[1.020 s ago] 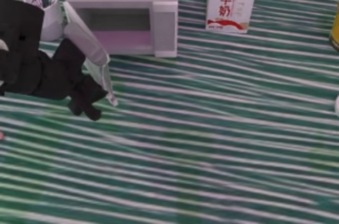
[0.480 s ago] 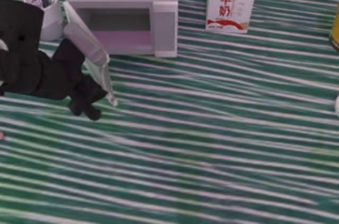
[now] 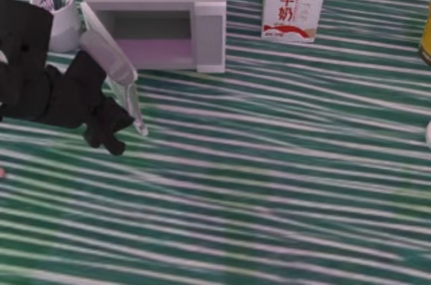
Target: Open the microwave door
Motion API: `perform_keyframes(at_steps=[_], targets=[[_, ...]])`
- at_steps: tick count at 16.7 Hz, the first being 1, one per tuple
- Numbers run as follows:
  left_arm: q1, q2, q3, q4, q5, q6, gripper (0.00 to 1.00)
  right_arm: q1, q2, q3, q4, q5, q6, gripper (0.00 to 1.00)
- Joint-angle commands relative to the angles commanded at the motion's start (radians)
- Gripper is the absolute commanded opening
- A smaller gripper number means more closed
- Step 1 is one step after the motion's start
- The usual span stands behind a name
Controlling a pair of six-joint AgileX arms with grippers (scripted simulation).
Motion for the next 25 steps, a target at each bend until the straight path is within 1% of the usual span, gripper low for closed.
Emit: perform_keyframes(at_steps=[4, 25], targets=[[0.032, -0.001, 0.015, -0.031, 0.035, 0.070, 0.00, 0.000, 0.000, 0.000, 0.000, 0.000, 0.000, 1.00], [0.034, 0.000, 0.014, -0.034, 0.036, 0.073, 0.00, 0.000, 0.000, 0.000, 0.000, 0.000, 0.000, 1.00]])
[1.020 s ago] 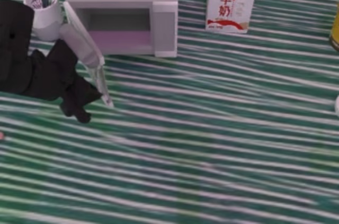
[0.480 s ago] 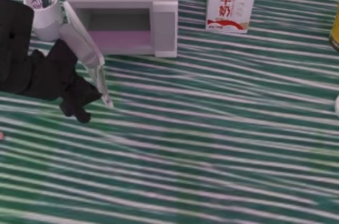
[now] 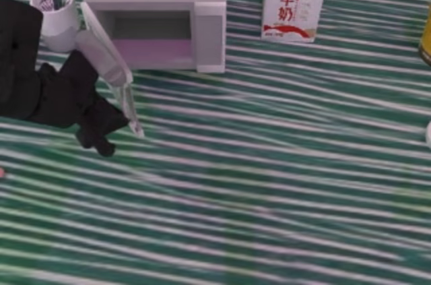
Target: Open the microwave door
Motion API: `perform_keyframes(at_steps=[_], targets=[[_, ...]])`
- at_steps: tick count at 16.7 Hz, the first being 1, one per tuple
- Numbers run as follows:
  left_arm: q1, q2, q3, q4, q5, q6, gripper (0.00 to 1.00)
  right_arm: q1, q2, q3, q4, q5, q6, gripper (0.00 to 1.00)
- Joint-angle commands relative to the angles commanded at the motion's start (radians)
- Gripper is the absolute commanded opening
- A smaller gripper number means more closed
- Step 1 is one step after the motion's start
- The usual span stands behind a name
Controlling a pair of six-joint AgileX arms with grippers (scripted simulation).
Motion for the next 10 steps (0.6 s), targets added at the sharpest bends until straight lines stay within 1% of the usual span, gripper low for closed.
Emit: perform_keyframes(at_steps=[6, 10], targets=[[-0.003, -0.001, -0.004, -0.004, 0.005, 0.001, 0.00, 0.000, 0.000, 0.000, 0.000, 0.000, 0.000, 1.00], [0.025, 0.001, 0.019, -0.033, 0.035, 0.067, 0.00, 0.000, 0.000, 0.000, 0.000, 0.000, 0.000, 1.00]])
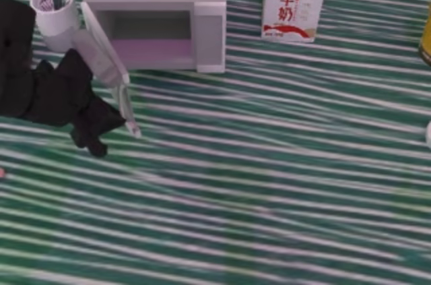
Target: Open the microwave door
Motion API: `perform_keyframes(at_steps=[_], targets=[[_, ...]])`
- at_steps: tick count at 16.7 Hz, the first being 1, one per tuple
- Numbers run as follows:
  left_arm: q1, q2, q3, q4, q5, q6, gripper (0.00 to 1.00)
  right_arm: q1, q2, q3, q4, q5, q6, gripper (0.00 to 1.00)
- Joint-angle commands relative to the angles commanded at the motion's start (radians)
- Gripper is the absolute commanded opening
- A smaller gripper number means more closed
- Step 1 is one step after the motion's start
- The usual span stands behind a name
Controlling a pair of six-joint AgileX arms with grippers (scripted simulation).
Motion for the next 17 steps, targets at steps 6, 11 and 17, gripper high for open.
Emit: perform_keyframes(at_steps=[6, 11, 17], targets=[[0.014, 0.010, 0.001, -0.025, 0.012, 0.031, 0.00, 0.000, 0.000, 0.000, 0.000, 0.000, 0.000, 1.00], [0.014, 0.010, 0.001, -0.025, 0.012, 0.031, 0.00, 0.000, 0.000, 0.000, 0.000, 0.000, 0.000, 1.00], [0.014, 0.010, 0.001, -0.025, 0.012, 0.031, 0.00, 0.000, 0.000, 0.000, 0.000, 0.000, 0.000, 1.00]])
